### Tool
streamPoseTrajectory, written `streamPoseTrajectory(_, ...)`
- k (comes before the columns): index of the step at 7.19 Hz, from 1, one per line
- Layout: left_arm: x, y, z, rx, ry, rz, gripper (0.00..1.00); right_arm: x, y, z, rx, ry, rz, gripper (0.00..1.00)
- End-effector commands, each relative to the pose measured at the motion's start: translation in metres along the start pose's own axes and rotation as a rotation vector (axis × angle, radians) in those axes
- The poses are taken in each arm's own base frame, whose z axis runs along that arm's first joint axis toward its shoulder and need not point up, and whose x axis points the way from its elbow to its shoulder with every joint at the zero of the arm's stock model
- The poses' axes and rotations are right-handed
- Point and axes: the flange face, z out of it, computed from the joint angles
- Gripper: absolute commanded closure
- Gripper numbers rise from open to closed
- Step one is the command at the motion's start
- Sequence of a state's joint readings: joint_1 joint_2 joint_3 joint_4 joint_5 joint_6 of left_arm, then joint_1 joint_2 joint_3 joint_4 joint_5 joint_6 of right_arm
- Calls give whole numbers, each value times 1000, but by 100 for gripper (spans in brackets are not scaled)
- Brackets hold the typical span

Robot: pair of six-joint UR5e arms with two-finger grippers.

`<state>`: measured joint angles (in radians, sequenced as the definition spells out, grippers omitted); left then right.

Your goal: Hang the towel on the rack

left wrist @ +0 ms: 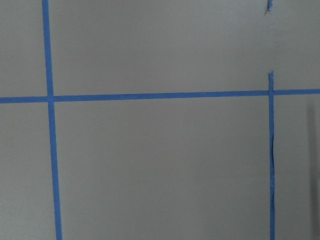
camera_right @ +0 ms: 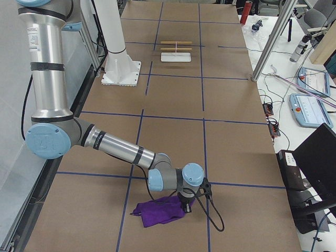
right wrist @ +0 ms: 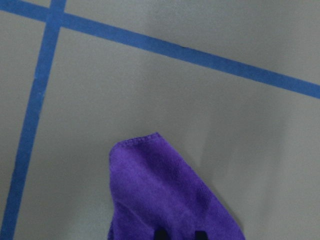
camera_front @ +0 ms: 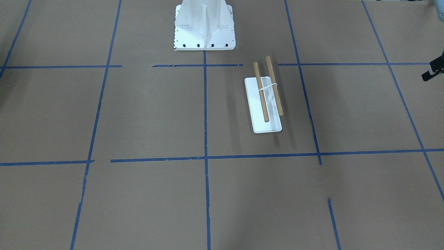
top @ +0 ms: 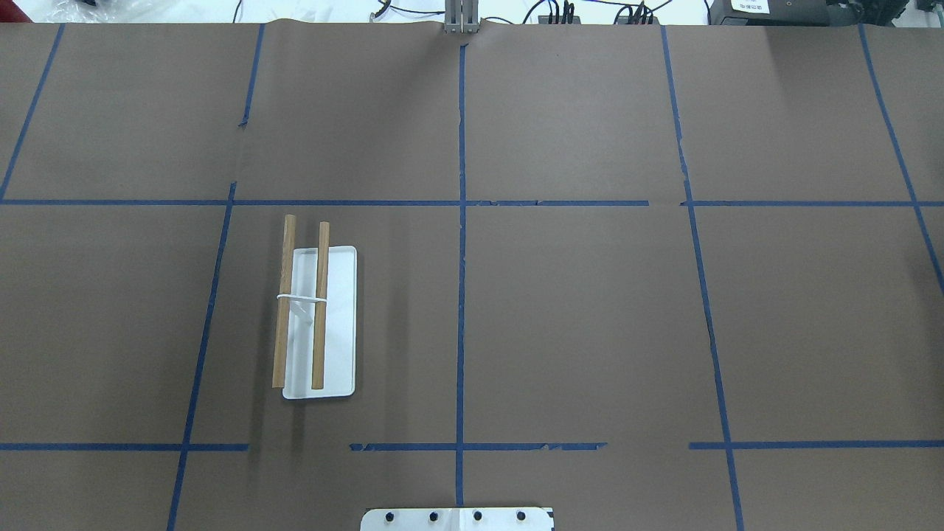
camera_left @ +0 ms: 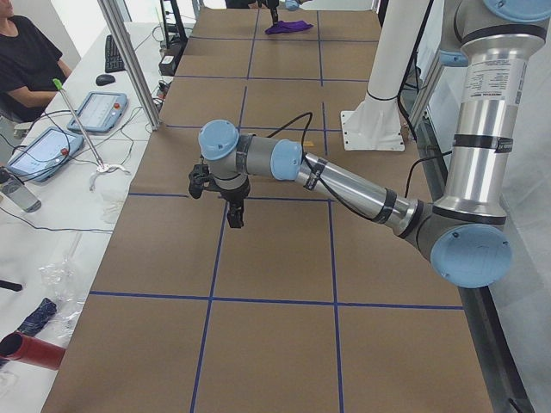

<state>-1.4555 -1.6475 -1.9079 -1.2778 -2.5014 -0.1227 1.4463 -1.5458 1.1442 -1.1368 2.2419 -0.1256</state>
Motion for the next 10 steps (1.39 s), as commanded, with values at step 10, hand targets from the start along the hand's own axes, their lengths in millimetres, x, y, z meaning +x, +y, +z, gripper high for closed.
streamPoseTrajectory(10, 62, -38, -40, 88, 20, 123, 0, -215, -28, -292, 232, -204, 69, 100)
